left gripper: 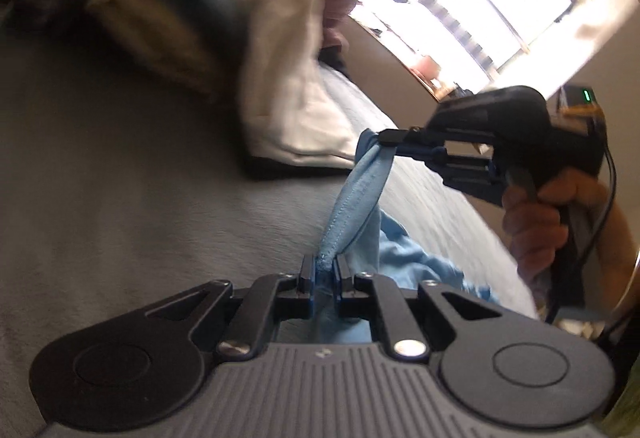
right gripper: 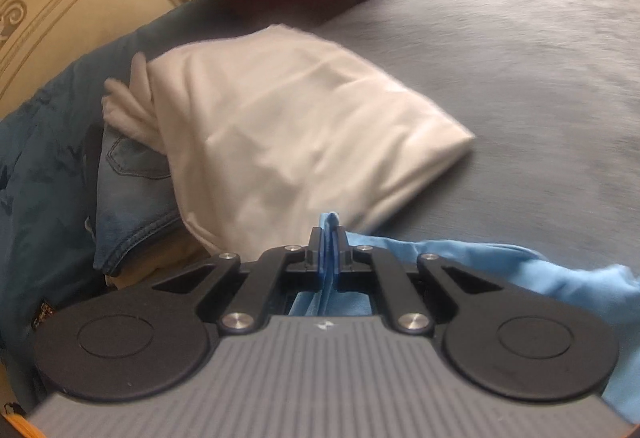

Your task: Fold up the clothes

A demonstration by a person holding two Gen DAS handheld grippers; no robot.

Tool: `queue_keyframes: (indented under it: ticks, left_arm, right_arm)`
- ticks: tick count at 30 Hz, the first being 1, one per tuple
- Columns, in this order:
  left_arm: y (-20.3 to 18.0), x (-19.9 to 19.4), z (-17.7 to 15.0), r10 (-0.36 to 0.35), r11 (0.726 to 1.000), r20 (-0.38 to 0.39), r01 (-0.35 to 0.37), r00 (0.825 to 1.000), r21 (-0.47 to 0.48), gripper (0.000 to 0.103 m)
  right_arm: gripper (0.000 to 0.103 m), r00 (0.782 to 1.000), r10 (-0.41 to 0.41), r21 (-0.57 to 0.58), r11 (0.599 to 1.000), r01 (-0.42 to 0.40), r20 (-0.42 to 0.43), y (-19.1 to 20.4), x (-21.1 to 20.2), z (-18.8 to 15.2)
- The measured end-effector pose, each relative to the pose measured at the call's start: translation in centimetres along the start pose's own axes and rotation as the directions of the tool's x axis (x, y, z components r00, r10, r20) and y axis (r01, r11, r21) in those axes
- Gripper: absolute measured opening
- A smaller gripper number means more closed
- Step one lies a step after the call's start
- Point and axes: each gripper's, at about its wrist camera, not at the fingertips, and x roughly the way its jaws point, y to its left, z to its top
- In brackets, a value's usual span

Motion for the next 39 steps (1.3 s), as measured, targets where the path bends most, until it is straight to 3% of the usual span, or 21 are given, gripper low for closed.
queue_keyframes:
  ticks: [4, 14, 20, 24, 26, 30, 32, 33, 36, 39]
  left_arm:
    - [2.2, -0.2, 0.7, 0.044, 0.998, 0.027, -0.042, 0.999, -0.054, 0.008]
    - [5.0, -0.3, 1.0, 0.068, 0.986, 0.038, -0.061, 0.997, -0.156, 0.008]
    - [5.7, -1.0, 0.7, 0.064, 0.977, 0.071, -0.048, 0.995, -0.209, 0.011]
    - [6.8, -1.9, 0.8, 0.089, 0.966, 0.114, -0.057, 0.989, -0.254, 0.019]
    - [7.3, -2.6, 1.0, 0.109, 0.961, 0.140, -0.069, 0.984, -0.267, 0.022]
    - [6.2, -3.6, 1.4, 0.100, 0.982, 0.185, -0.067, 0.978, -0.177, 0.035]
    - [4.8, -3.6, 1.3, 0.060, 0.996, 0.180, -0.048, 0.982, -0.072, 0.059]
    - [4.0, -3.0, 1.1, 0.056, 0.998, 0.167, -0.053, 0.984, -0.022, 0.062]
    - [2.0, -1.3, 0.6, 0.128, 0.985, 0.140, -0.142, 0.982, 0.094, 0.062]
    - [1.2, 0.3, 0.3, 0.241, 0.949, 0.140, -0.263, 0.961, 0.175, 0.055]
  right_arm:
    - [0.002, 0.999, 0.002, -0.044, 0.999, -0.004, -0.038, 1.9, 3.1, 0.0]
    - [0.006, 0.999, 0.020, -0.057, 0.998, -0.023, -0.049, 3.9, 7.4, -0.8]
    - [0.008, 0.994, 0.112, 0.015, 0.994, -0.112, 0.007, 2.7, 6.5, -0.3]
    - [0.011, 0.968, 0.228, 0.079, 0.968, -0.237, 0.110, 1.2, 4.1, 0.3]
    - [0.012, 0.962, 0.239, 0.077, 0.965, -0.250, 0.133, 0.6, 2.9, 0.6]
    - [0.012, 0.981, 0.180, 0.044, 0.982, -0.183, 0.068, -0.1, 2.0, 0.2]
    - [0.012, 0.989, 0.150, 0.041, 0.988, -0.150, 0.006, -0.4, 2.5, -0.5]
    - [0.011, 0.991, 0.133, 0.038, 0.990, -0.132, -0.024, -0.5, 2.8, -0.8]
    - [0.009, 0.993, 0.076, -0.001, 0.997, -0.077, -0.094, -0.1, 4.4, -1.9]
    - [0.008, 0.988, 0.062, -0.044, 0.997, -0.069, -0.139, 1.3, 6.1, -2.6]
